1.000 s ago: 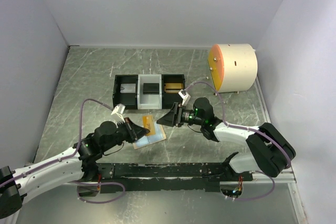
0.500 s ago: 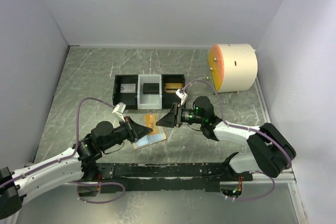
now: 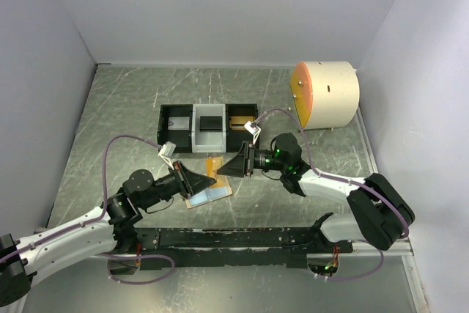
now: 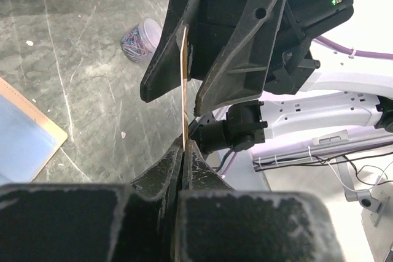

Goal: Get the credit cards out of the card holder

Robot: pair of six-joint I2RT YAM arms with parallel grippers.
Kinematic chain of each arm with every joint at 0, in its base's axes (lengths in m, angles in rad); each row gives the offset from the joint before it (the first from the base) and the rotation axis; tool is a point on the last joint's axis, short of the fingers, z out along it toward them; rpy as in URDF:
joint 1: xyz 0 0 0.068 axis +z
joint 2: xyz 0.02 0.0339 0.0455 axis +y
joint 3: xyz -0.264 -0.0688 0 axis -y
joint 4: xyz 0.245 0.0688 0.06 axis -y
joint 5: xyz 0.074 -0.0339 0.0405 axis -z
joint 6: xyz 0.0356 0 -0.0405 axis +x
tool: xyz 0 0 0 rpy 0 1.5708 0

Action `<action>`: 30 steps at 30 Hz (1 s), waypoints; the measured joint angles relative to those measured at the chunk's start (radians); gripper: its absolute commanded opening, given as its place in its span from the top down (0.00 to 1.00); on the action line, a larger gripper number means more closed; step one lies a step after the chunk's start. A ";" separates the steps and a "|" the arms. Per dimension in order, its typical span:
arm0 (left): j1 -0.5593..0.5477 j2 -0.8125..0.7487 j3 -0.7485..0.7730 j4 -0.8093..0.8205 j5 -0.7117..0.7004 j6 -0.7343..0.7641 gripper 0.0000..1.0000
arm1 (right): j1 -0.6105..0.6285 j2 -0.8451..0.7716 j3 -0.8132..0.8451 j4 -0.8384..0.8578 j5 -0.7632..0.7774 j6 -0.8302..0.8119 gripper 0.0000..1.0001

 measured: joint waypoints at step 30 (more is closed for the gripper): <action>0.000 -0.018 -0.005 0.056 0.026 0.000 0.93 | 0.007 0.026 -0.002 0.192 -0.076 0.107 0.95</action>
